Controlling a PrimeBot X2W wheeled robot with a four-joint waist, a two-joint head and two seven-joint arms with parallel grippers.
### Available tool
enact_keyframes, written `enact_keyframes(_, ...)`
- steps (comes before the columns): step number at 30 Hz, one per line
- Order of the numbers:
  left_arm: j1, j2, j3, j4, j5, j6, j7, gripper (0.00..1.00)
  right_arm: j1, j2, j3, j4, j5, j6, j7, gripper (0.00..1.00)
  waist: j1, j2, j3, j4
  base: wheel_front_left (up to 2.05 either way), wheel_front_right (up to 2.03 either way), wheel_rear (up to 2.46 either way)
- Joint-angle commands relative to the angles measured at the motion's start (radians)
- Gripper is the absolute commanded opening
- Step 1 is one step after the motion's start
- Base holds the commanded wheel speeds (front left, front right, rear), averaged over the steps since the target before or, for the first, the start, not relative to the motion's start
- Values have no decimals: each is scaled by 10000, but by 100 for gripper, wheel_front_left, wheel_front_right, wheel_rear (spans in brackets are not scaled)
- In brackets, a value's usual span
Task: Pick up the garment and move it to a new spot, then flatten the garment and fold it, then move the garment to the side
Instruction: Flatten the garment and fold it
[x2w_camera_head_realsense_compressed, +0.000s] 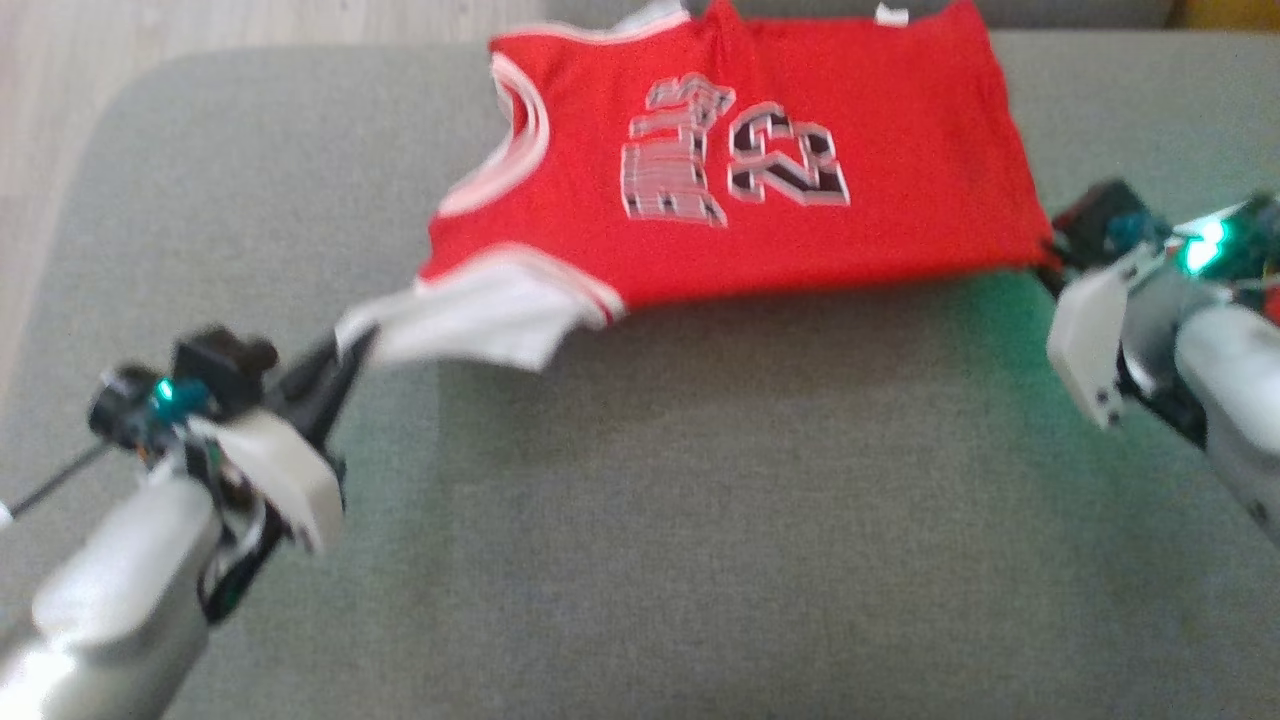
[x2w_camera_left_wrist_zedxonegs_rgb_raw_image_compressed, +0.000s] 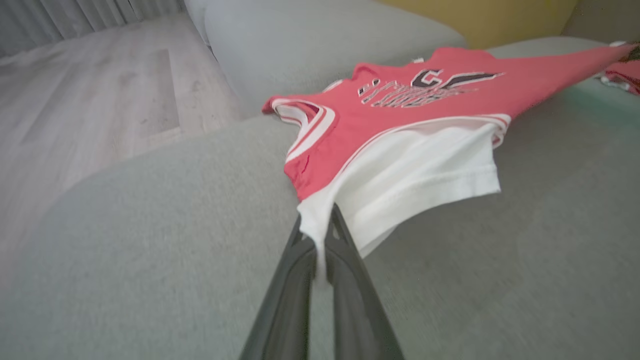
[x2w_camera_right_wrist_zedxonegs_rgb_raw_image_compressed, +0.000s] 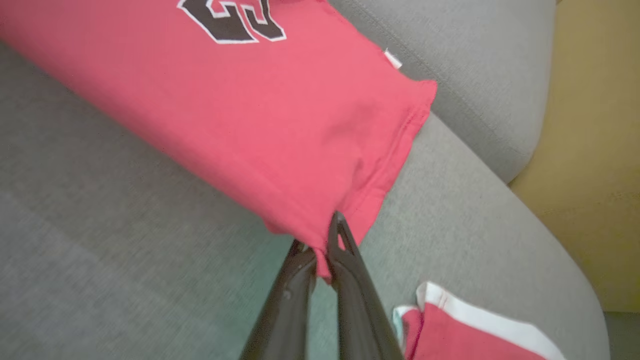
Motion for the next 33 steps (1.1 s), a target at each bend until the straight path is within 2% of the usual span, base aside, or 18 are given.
enact_keyframes(1,-84,759,293,-440,-96,22,238,0,231,-601,304,-408,469,-9,247,0,3,0,-494,88,0,0,0)
enact_keyframes(5,872,1309,-4,-1534,-315,132,964,0,560,-1632,1555,-1807,1698,-9,960,0,3,0,-973,152,0,0,0)
enact_keyframes(8,1662,1652,-237,-2476,-594,308,1608,0,781,-2297,2118,-2866,2533,-9,1461,0,3,0,-1375,185,0,0,0)
enact_keyframes(13,2887,2379,-583,-4334,-1246,586,2777,0,1384,-3225,2416,-4632,3727,-9,2678,0,3,0,-1948,223,0,0,0)
enact_keyframes(19,3522,2913,-543,-6329,-1660,1291,3417,0,1926,-4178,2457,-6348,4663,-9,3563,0,3,0,-2129,271,0,0,0)
enact_keyframes(22,3414,2935,-434,-6747,-1639,1521,3502,0,1880,-4305,2459,-6585,4797,-9,3521,0,3,0,-2041,252,0,0,0)
enact_keyframes(26,2974,2884,-266,-6807,-1522,1592,3569,0,1588,-4208,2453,-6529,4887,-9,3367,0,3,0,-1706,173,0,0,0)
enact_keyframes(33,1796,2484,7,-6051,-1475,1346,3756,0,910,-3858,2385,-6114,5111,-9,3215,0,3,0,-983,-6,0,0,0)
